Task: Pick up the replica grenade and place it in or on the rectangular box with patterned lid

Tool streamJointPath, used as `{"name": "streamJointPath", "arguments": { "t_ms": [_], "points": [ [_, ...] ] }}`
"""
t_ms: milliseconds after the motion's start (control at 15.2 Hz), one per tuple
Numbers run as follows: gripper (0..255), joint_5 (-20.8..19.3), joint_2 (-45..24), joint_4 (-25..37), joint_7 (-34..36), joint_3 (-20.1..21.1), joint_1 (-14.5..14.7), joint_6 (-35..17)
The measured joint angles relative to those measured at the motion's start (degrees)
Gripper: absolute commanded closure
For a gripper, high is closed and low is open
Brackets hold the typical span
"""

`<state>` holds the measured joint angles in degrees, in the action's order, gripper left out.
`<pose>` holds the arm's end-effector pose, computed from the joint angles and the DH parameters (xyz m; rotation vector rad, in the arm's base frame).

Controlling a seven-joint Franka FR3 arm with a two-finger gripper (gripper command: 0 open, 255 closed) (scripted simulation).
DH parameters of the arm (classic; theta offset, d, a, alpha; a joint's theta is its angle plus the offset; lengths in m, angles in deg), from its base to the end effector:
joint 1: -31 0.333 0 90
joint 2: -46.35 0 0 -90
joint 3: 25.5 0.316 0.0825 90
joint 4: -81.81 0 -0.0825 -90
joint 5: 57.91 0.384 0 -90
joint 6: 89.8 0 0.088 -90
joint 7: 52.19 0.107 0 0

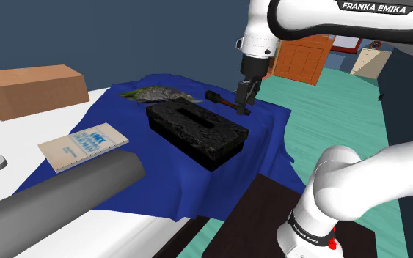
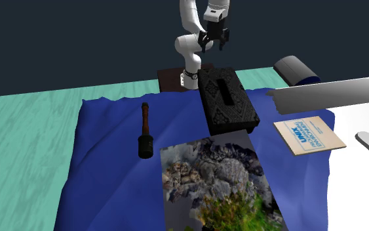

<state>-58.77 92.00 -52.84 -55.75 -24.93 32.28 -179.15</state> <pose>0.3027 0.0091 0.5956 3.1161 0.1422 0.0089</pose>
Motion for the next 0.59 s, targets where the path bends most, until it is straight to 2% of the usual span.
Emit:
{"name": "streamJointPath", "arguments": {
  "t_ms": [264,594],
  "points": [
    [0,-1.47,-2.44,0.43,-1.84,-1.98,-0.93,-2.05],
    [0,-3.99,-9.82,2.22,-5.39,-6.01,-2.66,-7.86]
  ]
}}
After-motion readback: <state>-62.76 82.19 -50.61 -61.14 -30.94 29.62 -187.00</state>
